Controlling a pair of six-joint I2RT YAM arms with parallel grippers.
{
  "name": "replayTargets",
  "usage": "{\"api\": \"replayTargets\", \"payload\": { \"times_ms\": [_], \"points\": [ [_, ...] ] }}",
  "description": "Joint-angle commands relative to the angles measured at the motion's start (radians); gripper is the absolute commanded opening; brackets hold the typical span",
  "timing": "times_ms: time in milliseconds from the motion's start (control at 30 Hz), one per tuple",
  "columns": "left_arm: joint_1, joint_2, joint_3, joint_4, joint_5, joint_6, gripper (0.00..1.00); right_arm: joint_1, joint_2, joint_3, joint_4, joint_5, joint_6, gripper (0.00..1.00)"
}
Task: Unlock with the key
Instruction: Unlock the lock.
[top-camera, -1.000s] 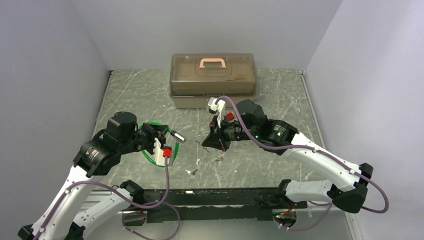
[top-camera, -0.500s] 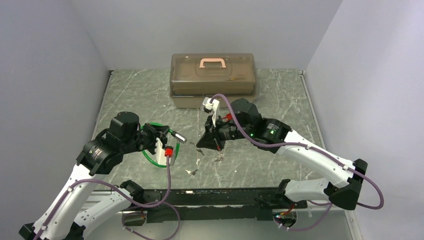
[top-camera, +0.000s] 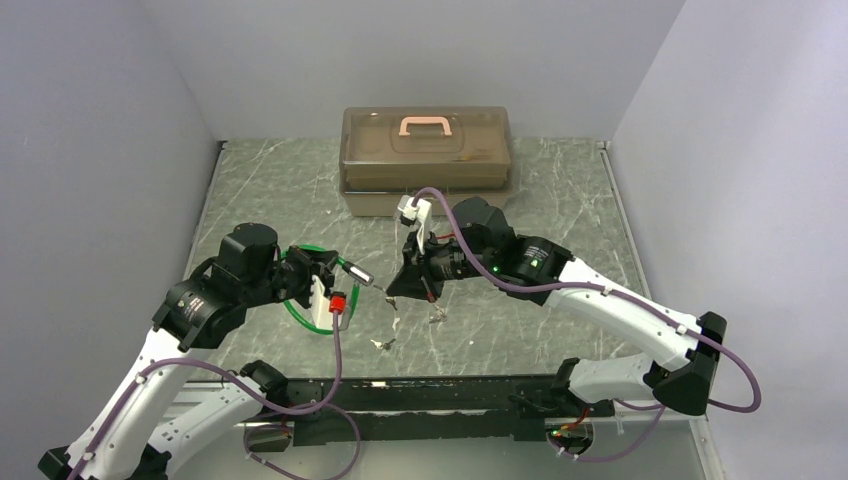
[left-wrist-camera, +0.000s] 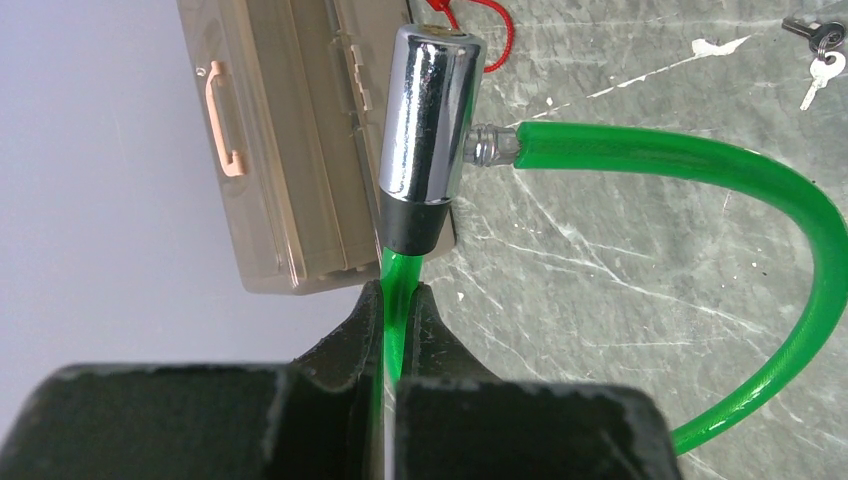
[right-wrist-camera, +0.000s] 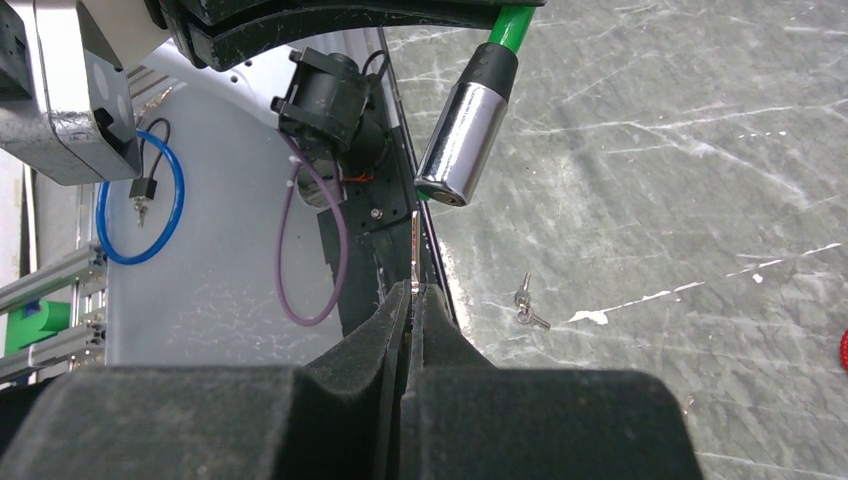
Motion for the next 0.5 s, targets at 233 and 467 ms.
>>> {"api": "replayTargets", "payload": {
  "times_ms": [233, 467],
  "points": [
    [0.012, -0.019, 0.039, 0.045, 0.031, 0.011, 0.00, 0.005, 0.014, 0.047, 0.052, -0.010, 0.006, 0.00],
    [0.012, -0.017, 0.054, 0.020, 0.046, 0.024, 0.00, 0.006, 0.016, 0.050, 0.056, -0.005, 0.006, 0.00]
  ]
}}
